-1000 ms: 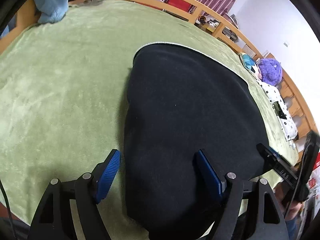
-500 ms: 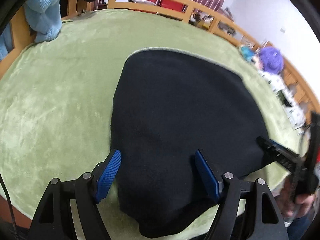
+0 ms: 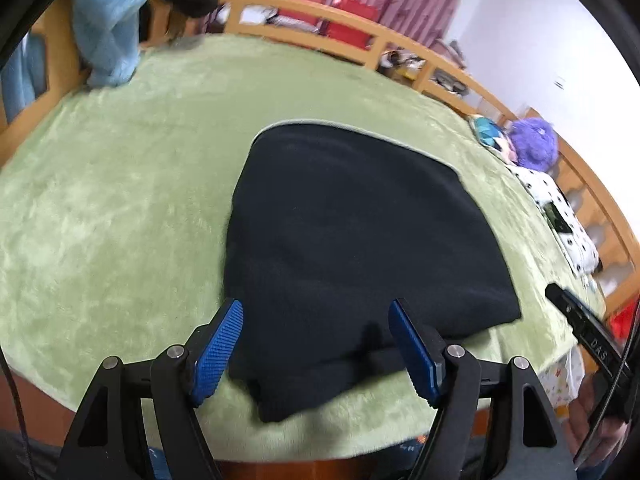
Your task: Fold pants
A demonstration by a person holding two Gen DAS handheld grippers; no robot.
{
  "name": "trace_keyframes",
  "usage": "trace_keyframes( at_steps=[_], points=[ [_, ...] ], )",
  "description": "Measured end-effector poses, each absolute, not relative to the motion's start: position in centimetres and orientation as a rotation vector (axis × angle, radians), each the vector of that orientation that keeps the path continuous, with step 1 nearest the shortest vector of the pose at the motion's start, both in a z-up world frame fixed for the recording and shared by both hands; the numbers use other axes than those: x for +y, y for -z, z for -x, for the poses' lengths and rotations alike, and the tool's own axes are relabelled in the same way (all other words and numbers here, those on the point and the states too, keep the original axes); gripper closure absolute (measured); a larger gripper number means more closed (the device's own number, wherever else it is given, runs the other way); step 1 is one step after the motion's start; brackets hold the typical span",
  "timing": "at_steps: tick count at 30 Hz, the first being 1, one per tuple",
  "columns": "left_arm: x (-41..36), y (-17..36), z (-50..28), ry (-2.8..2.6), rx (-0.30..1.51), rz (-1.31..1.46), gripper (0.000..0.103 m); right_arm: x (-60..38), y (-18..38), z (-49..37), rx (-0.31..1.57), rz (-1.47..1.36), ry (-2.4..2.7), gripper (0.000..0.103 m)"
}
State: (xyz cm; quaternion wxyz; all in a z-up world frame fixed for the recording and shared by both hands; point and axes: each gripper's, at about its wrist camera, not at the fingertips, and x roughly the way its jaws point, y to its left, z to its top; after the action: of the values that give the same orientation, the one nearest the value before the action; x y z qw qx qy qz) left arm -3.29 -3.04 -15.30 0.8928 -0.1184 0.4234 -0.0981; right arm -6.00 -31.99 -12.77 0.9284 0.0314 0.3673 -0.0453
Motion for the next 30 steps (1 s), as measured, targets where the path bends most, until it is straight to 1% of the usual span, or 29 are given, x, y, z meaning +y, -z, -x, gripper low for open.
trace_keyframes(
  at_steps=[2,5,7,9,11,13,15,16,17,18,21,22,23,30],
  points=[
    [-3.4,13.4,4.3,0.229,0.823,0.187,0.03,-31.8,11.7,7.1,0.716,-0.034,0.095,0.05],
    [-3.9,9.8,6.1,0.199,0.748,0.117,0.03,-31.7,10.2,8.4,0.724,-0.046,0.074,0.05],
    [-3.6,7.5,6.9,0.207,0.712,0.123,0.028,-31.5,9.0,9.2,0.746,-0.063,0.075,0.05],
    [-3.4,5.6,7.6,0.201,0.688,0.126,0.028,-31.2,7.6,10.2,0.726,-0.08,0.054,0.048],
    [-3.5,3.9,8.0,0.194,0.682,0.111,0.023,-30.9,6.3,11.1,0.701,-0.079,0.033,0.036],
    [-3.8,2.6,8.4,0.188,0.678,0.101,0.023,-30.5,5.1,11.5,0.683,-0.07,0.021,0.029],
    [-3.8,2.0,9.1,0.186,0.663,0.11,0.023,-30.2,3.9,11.9,0.667,-0.073,0.013,0.024],
    [-3.9,2.0,9.5,0.19,0.658,0.109,0.021,-30.2,3.7,12.0,0.664,-0.076,0.006,0.022],
    [-4.1,2.1,9.7,0.187,0.659,0.106,0.02,-30.0,3.4,12.3,0.664,-0.075,-0.003,0.018],
    [-4.2,2.4,9.9,0.188,0.664,0.103,0.019,-30.1,3.2,12.3,0.666,-0.076,-0.003,0.015],
    [-4.5,3.3,10.3,0.206,0.688,0.114,0.019,-30.0,2.9,12.7,0.649,-0.074,-0.001,0.007],
    [-4.5,3.5,10.4,0.215,0.695,0.117,0.019,-30.0,2.8,13.0,0.634,-0.073,0.007,0.003],
    [-4.6,3.7,10.5,0.22,0.699,0.117,0.019,-30.1,2.8,13.2,0.624,-0.074,0.015,0.002],
    [-4.7,3.8,10.9,0.188,0.695,0.121,0.017,-31.0,3.2,13.8,0.636,-0.08,0.045,0.002]
  ],
)
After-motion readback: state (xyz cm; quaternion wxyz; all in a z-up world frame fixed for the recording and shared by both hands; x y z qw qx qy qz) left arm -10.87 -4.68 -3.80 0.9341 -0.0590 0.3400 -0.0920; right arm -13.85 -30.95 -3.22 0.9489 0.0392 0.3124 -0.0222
